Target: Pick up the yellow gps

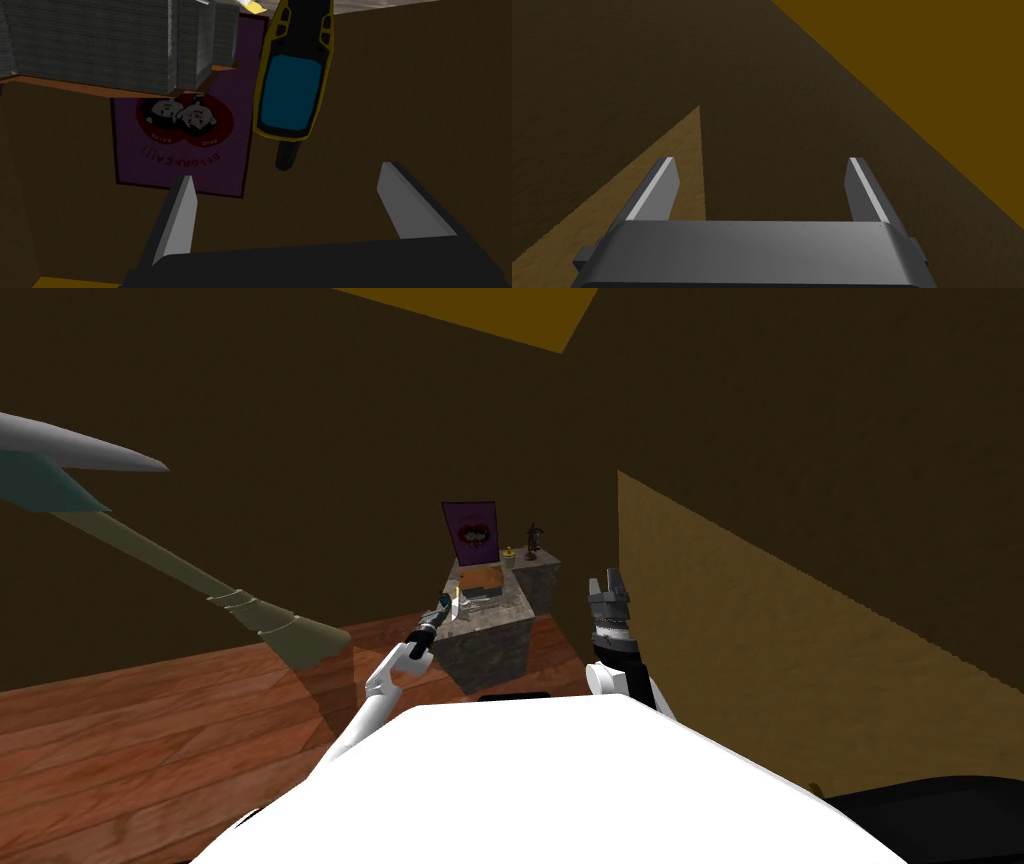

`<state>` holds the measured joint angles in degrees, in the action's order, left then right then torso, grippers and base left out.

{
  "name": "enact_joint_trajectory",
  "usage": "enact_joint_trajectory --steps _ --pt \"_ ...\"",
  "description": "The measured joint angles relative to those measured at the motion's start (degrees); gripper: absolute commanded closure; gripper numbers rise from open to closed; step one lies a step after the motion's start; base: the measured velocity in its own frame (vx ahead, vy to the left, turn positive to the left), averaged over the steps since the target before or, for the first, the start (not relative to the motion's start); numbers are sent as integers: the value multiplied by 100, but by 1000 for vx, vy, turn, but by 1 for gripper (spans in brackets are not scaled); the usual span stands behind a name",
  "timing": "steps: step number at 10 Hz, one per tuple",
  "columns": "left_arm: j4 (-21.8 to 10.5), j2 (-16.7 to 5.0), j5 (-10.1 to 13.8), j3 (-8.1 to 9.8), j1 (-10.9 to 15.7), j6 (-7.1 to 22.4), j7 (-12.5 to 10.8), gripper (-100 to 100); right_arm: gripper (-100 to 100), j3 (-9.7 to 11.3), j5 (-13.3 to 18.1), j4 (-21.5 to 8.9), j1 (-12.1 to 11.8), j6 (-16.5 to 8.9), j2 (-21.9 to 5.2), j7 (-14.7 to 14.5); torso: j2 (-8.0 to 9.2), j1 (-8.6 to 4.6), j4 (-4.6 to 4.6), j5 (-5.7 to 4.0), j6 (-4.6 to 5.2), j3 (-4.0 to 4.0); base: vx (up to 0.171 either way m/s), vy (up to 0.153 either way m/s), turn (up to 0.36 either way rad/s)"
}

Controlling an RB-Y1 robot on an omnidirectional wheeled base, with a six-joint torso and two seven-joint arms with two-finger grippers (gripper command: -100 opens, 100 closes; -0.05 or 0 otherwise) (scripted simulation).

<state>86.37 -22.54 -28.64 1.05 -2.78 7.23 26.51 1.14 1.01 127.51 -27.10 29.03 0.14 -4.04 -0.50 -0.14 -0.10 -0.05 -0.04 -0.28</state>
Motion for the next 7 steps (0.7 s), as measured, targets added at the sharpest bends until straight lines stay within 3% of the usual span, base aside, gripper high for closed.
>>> enact_joint_trajectory --steps 3,4,5,6,7 --pt "-245 -164 193 98 92 112 34 -100 0 0 0 0 -1 0 0 0 -28 14 -6 3 0 -16 215 -9 -20" --pt "-309 -178 234 129 141 127 41 -100 0 -1 0 0 -1 0 -1 0 -30 21 -7 5 1 -18 28 -15 40" --pt "-315 -179 237 133 150 130 43 0 0 0 0 0 1 0 0 0 22 15 2 4 -1 10 0 0 0" --pt "-315 -178 237 132 150 130 43 -100 0 0 0 0 1 0 0 0 44 18 9 4 -1 24 -85 114 -333" --pt "-511 -165 66 183 292 216 -80 -100 0 0 0 0 4 -1 -1 0 74 54 15 11 7 41 -104 113 -366"
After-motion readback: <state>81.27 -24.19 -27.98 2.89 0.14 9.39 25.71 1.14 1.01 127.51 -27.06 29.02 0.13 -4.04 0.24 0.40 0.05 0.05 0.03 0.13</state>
